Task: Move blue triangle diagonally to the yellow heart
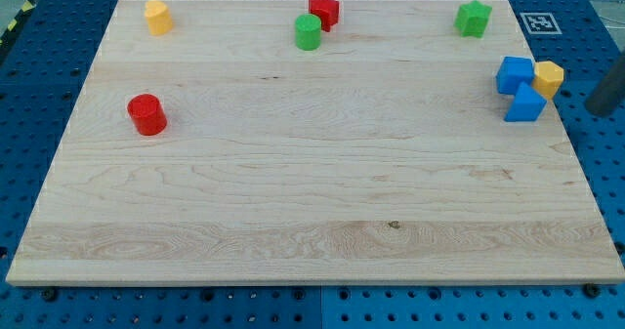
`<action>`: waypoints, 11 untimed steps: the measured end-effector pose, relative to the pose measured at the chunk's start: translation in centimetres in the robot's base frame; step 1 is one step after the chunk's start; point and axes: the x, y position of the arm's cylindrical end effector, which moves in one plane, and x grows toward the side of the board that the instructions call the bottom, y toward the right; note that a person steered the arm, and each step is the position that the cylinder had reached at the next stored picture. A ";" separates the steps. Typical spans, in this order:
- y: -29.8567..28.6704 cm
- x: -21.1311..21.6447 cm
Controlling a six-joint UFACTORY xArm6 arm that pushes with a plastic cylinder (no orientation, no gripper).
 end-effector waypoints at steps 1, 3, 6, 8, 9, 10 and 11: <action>-2.0 -2.7; -16.6 -2.0; -10.8 -4.2; -4.0 -0.3; -9.4 2.6; -18.6 3.4; -21.7 3.4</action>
